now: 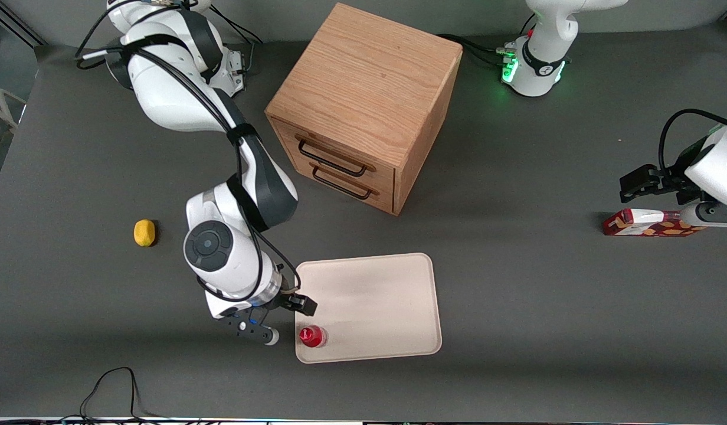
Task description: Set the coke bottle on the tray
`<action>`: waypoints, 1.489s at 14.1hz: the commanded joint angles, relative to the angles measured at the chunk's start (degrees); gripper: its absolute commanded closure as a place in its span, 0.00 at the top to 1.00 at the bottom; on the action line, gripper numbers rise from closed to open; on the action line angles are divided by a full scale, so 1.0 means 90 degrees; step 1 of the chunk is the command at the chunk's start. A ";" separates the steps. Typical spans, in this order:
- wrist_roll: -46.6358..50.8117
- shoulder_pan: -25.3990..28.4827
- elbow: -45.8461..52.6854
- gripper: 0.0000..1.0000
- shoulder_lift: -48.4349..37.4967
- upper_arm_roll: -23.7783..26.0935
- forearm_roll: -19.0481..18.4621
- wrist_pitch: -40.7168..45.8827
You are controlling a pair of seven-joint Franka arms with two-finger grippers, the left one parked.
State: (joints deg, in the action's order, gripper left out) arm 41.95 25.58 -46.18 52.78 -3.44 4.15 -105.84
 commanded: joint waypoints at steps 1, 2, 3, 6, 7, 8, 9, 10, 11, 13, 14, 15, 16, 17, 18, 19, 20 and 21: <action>-0.0352 0.0010 -0.1289 1.00 -0.1182 -0.0018 -0.0032 0.0412; -0.0577 -0.0010 -0.2001 1.00 -0.1747 -0.0028 -0.0022 0.0384; -0.0666 -0.0020 -0.2714 1.00 -0.2314 -0.0076 -0.0012 0.0364; -0.1824 -0.0389 -0.4794 1.00 -0.3994 -0.0116 -0.0012 0.0062; -0.2167 -0.0546 -0.5429 1.00 -0.4492 -0.0116 -0.0002 -0.0065; -0.2432 -0.0663 -0.5938 1.00 -0.4932 -0.0164 -0.0012 -0.0134; -0.2773 -0.0693 -0.6330 1.00 -0.5314 -0.0397 -0.0012 -0.0115; -0.3124 -0.0684 -0.6682 1.00 -0.5704 -0.0621 -0.0012 -0.0066; -0.3398 -0.0684 -0.6985 1.00 -0.6114 -0.0826 -0.0031 0.0050; -0.3625 -0.0800 -0.7087 1.00 -0.6595 -0.0984 -0.0138 0.0420; -0.3635 -0.1052 -0.6902 1.00 -0.6635 -0.0946 -0.0235 0.0635; -0.3655 -0.1181 -0.6649 1.00 -0.6568 -0.0926 -0.0256 0.0908; -0.3655 -0.1230 -0.6589 1.00 -0.6510 -0.0917 -0.0246 0.0978; -0.3665 -0.1279 -0.6530 1.00 -0.6451 -0.0868 -0.0246 0.0969; -0.3674 -0.1521 -0.6433 1.00 -0.6441 -0.0645 -0.0246 0.1008; -0.3829 -0.1833 -0.6384 1.00 -0.6450 -0.0343 -0.0236 0.1047; -0.3966 -0.2010 -0.6364 1.00 -0.6450 -0.0186 -0.0236 0.1076; -0.3977 -0.2041 -0.6286 1.00 -0.6450 -0.0184 -0.0236 0.1135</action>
State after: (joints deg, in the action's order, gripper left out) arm 8.34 9.65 -105.52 -6.28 -7.04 2.69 -97.69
